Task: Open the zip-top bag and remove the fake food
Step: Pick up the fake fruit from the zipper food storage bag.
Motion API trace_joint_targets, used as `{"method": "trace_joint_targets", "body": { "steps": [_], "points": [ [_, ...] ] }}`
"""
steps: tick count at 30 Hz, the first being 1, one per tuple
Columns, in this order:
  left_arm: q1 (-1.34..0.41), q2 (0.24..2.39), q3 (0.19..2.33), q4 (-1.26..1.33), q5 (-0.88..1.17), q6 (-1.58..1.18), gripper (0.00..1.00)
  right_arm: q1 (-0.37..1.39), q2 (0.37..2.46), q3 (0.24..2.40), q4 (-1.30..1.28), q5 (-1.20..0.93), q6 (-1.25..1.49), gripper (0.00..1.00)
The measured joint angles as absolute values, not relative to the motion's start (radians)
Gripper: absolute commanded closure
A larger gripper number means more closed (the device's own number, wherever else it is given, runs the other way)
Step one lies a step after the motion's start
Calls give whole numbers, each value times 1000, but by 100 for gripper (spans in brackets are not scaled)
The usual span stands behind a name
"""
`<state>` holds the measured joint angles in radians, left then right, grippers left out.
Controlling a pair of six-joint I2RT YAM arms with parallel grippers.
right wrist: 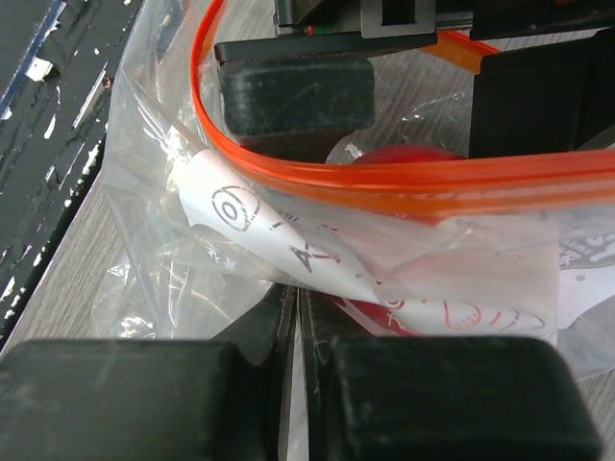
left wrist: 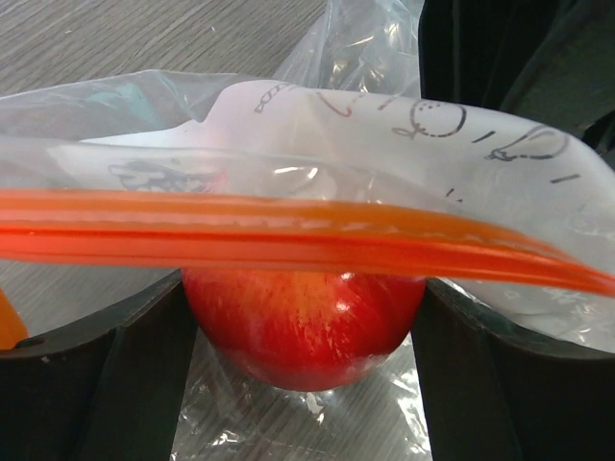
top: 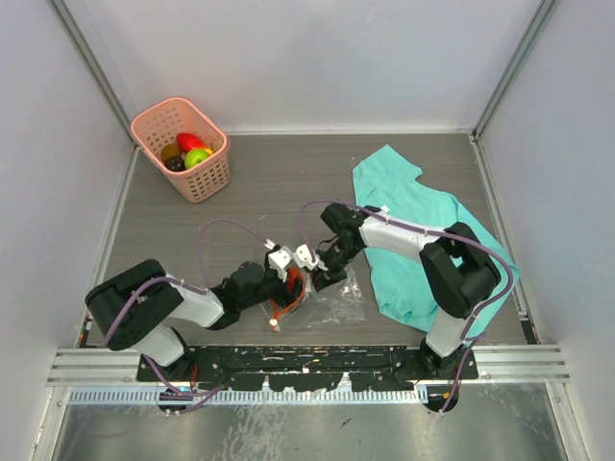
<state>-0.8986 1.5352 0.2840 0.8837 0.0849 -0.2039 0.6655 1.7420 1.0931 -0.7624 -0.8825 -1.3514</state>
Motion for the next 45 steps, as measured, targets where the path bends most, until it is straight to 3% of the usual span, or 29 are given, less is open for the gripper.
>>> {"method": "trace_joint_targets", "body": {
  "steps": [11, 24, 45],
  "points": [
    [-902, 1545, 281, 911, 84, -209, 77, 618, 1744, 1104, -785, -906, -1345, 88],
    [-914, 1394, 247, 839, 94, -181, 83, 532, 1707, 1103, -766, -894, -1361, 88],
    [-915, 906, 245, 286, 57, -265, 84, 512, 1661, 1101, -756, -873, -1382, 88]
  ]
}}
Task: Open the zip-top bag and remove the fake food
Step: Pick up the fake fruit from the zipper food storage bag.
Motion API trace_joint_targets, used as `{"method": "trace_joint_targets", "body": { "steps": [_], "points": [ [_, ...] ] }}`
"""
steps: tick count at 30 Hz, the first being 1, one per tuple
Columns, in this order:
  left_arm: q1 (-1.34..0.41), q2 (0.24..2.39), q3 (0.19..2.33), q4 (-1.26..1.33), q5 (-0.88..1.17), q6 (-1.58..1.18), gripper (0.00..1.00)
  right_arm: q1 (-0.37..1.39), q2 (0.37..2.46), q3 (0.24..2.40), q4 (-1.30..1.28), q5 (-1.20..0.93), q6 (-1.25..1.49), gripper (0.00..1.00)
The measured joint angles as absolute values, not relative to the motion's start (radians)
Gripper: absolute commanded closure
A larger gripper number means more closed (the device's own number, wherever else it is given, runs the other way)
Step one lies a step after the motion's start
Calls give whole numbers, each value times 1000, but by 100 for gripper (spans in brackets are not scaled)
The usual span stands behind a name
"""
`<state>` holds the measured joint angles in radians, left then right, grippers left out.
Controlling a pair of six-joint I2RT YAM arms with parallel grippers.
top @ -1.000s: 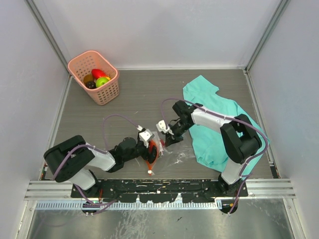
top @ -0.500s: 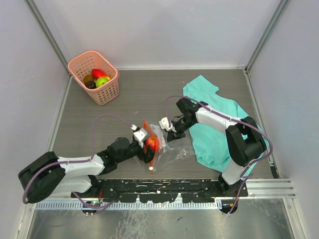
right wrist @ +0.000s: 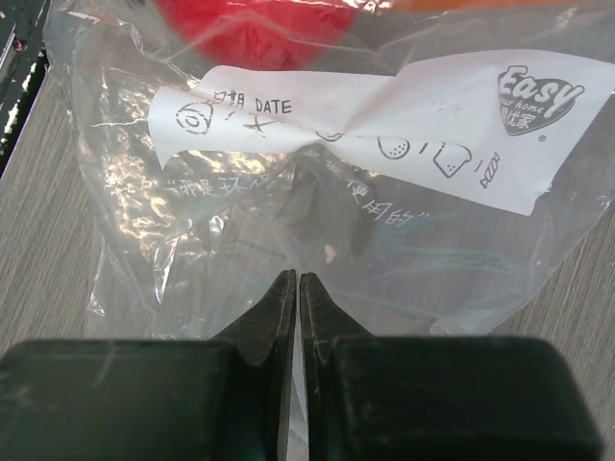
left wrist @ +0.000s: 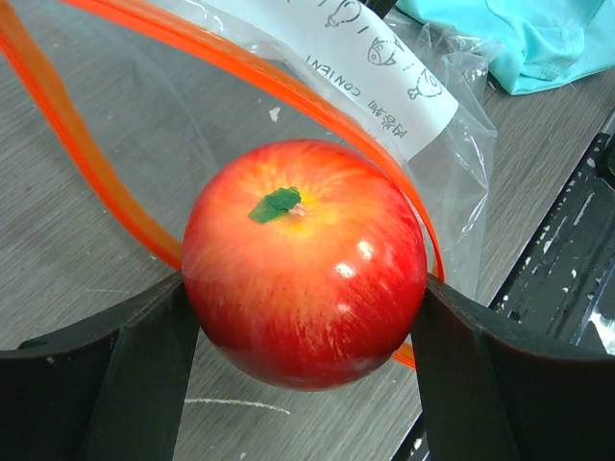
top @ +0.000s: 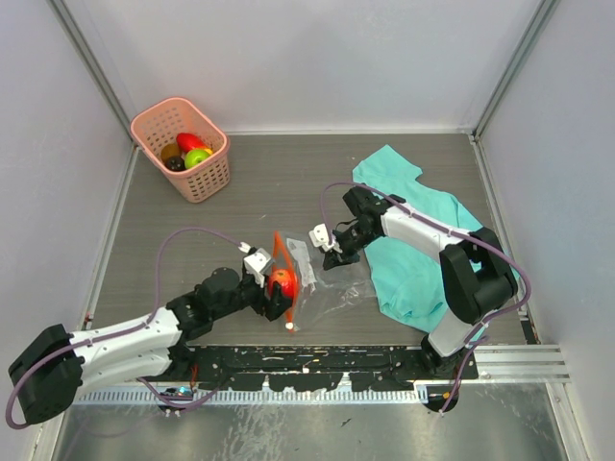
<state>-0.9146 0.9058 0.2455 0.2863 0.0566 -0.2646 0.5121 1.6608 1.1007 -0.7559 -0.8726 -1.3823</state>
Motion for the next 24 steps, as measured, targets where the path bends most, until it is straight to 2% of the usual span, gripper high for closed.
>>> {"method": "trace_joint_targets", "body": {
  "steps": [11, 24],
  "points": [
    [-914, 881, 352, 65, 9, -335, 86, 510, 1661, 1099, -756, -872, -1383, 88],
    [-903, 740, 469, -187, -75, -379, 85, 508, 1661, 1099, -756, -863, -1386, 88]
  ]
}}
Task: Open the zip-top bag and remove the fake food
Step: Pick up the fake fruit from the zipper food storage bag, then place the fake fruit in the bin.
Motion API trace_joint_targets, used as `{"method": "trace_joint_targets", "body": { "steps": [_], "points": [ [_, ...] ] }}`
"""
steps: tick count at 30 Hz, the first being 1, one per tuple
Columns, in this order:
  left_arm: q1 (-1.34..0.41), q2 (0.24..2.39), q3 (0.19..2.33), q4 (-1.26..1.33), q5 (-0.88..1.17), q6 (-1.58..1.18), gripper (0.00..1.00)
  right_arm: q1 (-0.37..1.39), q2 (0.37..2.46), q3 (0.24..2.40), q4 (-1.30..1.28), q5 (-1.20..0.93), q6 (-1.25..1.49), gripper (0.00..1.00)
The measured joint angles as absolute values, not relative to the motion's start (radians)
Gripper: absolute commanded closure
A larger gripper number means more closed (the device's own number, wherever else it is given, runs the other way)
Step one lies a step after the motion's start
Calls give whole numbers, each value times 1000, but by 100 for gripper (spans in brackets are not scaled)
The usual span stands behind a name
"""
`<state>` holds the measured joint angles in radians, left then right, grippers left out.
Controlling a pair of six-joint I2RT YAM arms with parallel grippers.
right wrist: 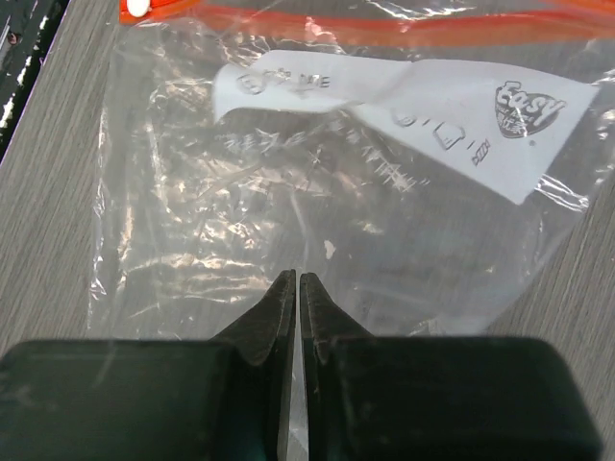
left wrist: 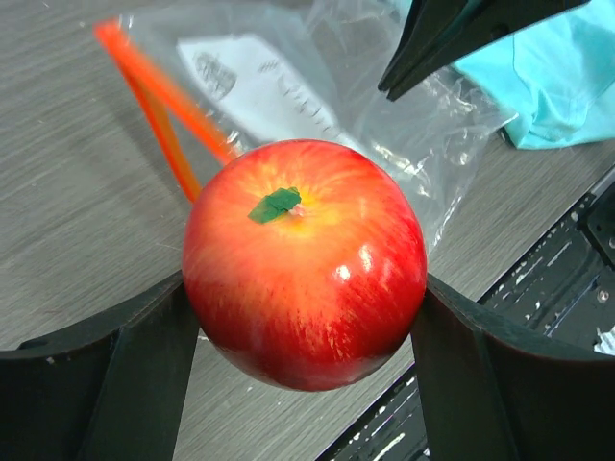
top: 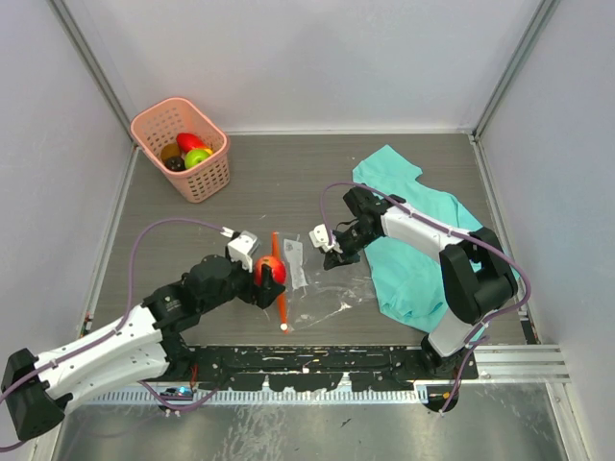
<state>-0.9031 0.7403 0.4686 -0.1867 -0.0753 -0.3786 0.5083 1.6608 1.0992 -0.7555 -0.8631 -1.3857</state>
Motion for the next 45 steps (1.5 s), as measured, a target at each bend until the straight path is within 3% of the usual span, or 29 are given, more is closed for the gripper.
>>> {"method": "trace_joint_targets", "body": {
  "steps": [11, 22, 31, 34, 45],
  "points": [
    [-750, 729, 622, -294, -76, -358, 84, 508, 1661, 1095, -754, -862, -1386, 88],
    [-421, 847, 736, -280, 152, -347, 83, 508, 1661, 1095, -751, -862, -1386, 78],
    [-154, 999, 802, -146, 388, -429, 85, 506, 1659, 1095, -749, -862, -1386, 67],
    [-78, 1059, 831, -97, 434, -478, 81, 503, 1653, 1093, -749, -862, -1386, 66],
    [90, 1279, 987, 26, 410, -638, 80, 501, 1629, 1089, -749, -862, -1386, 66]
  ]
}}
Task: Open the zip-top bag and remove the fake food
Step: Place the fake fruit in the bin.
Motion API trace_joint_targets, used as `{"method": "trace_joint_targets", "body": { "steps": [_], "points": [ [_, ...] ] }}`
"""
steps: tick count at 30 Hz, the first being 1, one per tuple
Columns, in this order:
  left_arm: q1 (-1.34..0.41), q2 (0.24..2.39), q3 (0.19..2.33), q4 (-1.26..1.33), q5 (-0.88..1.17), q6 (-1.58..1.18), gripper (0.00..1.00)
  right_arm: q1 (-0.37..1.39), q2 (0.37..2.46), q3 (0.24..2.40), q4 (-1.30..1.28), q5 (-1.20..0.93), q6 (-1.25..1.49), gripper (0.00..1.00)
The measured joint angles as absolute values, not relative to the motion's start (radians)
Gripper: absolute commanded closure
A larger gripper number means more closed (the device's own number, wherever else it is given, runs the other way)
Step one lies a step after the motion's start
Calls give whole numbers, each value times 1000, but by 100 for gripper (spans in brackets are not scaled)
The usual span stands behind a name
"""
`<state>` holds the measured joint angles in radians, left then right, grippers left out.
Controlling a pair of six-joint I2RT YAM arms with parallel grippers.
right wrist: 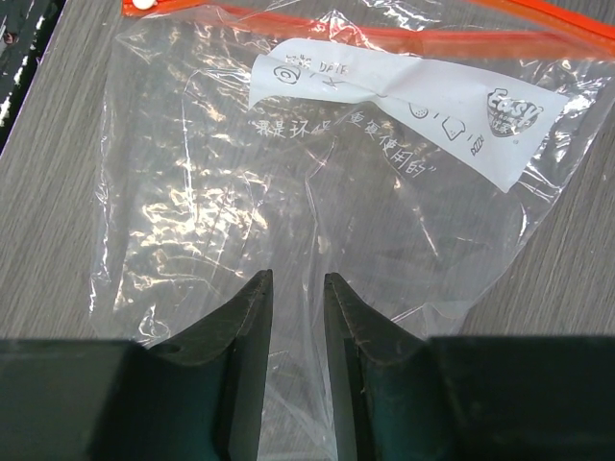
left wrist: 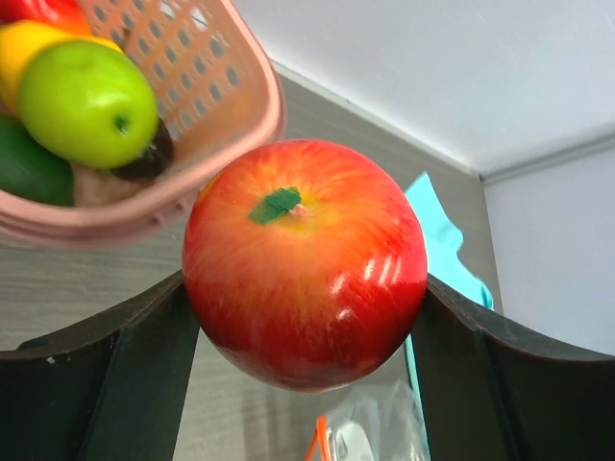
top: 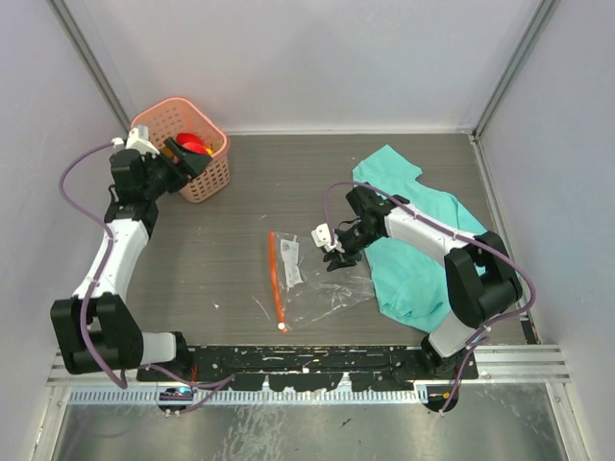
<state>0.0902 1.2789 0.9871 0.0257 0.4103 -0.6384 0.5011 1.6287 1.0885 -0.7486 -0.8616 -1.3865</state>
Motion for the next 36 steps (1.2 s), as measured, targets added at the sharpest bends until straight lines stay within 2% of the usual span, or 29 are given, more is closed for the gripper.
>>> {"method": "trace_joint_targets", "body": {
  "steps": [8, 22, 30, 33, 36],
  "points": [
    [121, 1462, 1179, -39, 292, -670, 80, 500, 1626, 1087, -748, -862, -1386, 66],
    [121, 1576, 1438, -314, 45, -688, 81, 500, 1614, 1082, -746, -862, -1390, 66],
    [121, 1673, 1575, -448, -19, -723, 77, 500, 1614, 1082, -743, -862, -1390, 66],
    [121, 1711, 1636, -498, -32, -739, 72, 500, 1607, 1079, -741, -862, -1390, 66],
    [121, 1748, 1692, -532, -38, -748, 53, 500, 1598, 1078, -741, -862, -1390, 66]
  ]
}}
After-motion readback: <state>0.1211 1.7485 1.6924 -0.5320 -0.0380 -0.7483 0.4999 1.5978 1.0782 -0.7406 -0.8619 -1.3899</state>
